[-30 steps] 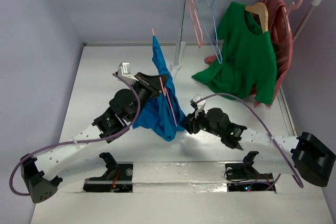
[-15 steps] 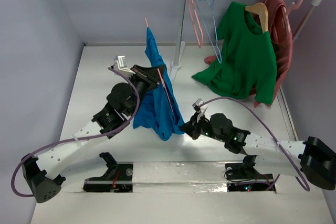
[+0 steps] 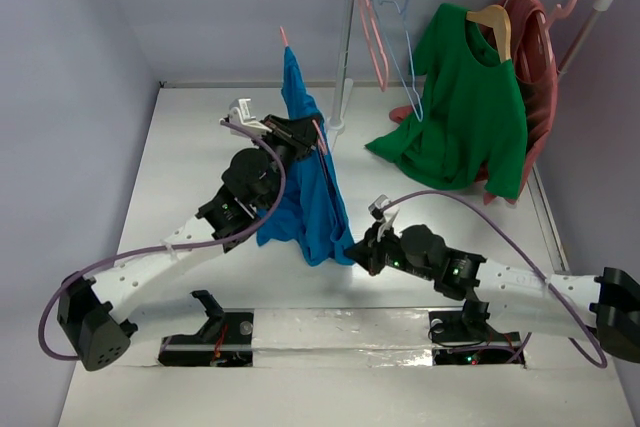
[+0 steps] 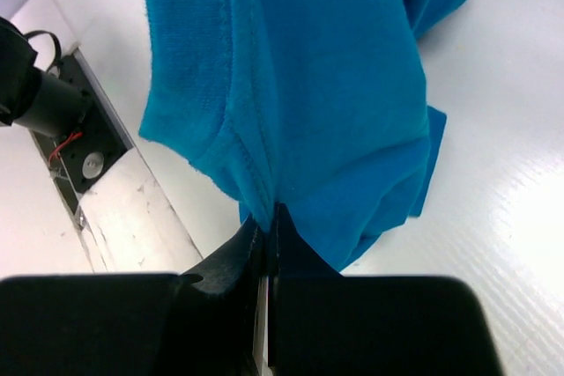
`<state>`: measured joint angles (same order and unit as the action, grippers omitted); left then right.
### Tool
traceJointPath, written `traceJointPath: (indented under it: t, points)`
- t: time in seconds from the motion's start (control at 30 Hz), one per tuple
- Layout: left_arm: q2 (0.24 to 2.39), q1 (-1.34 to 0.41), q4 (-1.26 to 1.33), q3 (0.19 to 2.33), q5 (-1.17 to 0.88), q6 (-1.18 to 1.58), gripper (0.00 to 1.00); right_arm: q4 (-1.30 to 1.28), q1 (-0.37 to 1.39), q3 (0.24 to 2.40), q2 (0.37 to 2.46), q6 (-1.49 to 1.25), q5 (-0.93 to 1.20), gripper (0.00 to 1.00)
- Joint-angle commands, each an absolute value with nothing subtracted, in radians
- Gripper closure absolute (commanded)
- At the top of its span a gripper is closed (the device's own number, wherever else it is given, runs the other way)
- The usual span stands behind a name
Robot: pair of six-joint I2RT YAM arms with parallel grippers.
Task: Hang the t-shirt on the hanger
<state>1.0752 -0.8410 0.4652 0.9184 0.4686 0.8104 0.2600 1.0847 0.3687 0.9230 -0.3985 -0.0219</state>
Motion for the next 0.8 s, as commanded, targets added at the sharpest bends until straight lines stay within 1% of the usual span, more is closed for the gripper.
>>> traceJointPath:
  t: [0.0,0.1,0.23,0.37,0.53,0.67,0.77]
  points:
    - [1.113,-0.825,0.603,1.029,0.525,0.743,1.0,0.149,1.149,0.431,0.937,-0.429,-0.055,1.0]
    - [1.141,-0.825,0.61,1.02,0.529,0.715,1.0,0.109,1.175,0.474,0.913,-0.443,-0.098,1.0]
    - [1.129,-0.825,0.626,0.893,0.489,0.788,1.0,0.058,1.189,0.532,0.888,-0.477,-0.132,1.0]
    - [1.108,-0.825,0.641,0.761,0.414,0.906,1.0,0.04,1.198,0.594,0.969,-0.511,-0.144,1.0]
    - [1.069,-0.825,0.646,0.591,0.351,1.043,1.0,0.049,1.198,0.62,1.149,-0.572,-0.193,1.0]
    - [1.062,-0.825,0.663,0.525,0.31,1.081,1.0,0.051,1.198,0.655,1.236,-0.587,-0.225,0.99]
    - [1.051,-0.825,0.664,0.508,0.288,1.089,1.0,-0.041,1.198,0.692,1.288,-0.589,-0.224,0.71]
